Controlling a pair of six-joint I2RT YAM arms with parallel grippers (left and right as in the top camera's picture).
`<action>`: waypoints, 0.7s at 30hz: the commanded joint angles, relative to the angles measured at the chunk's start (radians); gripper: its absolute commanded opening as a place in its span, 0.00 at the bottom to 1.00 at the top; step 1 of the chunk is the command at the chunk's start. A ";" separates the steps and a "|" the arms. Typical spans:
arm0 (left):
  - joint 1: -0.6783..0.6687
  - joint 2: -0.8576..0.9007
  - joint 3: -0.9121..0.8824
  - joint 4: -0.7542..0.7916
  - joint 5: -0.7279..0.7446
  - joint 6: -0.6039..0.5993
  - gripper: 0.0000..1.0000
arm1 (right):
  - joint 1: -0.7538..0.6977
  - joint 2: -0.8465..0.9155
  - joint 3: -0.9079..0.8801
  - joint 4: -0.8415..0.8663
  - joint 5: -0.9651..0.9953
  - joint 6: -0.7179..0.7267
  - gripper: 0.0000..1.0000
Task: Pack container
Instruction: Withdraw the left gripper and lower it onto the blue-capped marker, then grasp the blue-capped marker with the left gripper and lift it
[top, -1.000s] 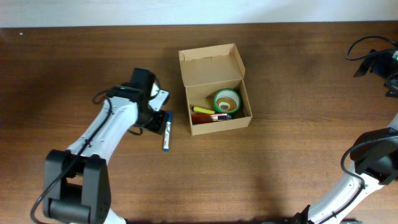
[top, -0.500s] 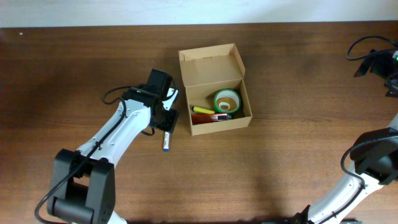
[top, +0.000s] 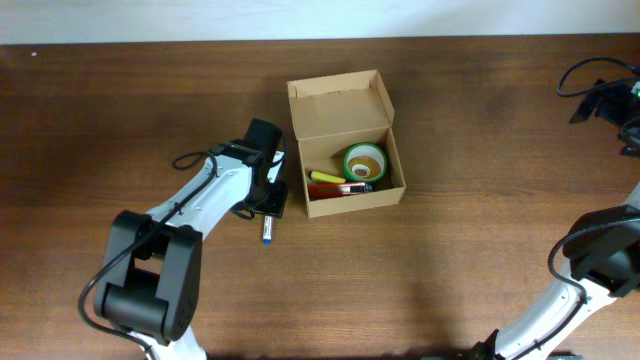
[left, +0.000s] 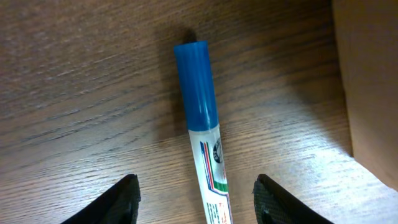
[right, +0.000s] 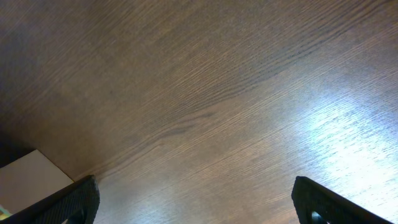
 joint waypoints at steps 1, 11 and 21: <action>-0.001 0.029 -0.014 0.008 0.008 -0.042 0.57 | 0.003 -0.030 0.000 0.000 -0.013 -0.008 0.99; -0.001 0.044 -0.023 0.027 0.008 -0.068 0.32 | 0.004 -0.030 0.000 0.000 -0.013 -0.008 0.99; -0.001 0.056 -0.023 0.030 0.008 -0.071 0.27 | 0.003 -0.030 0.000 0.000 -0.013 -0.008 0.99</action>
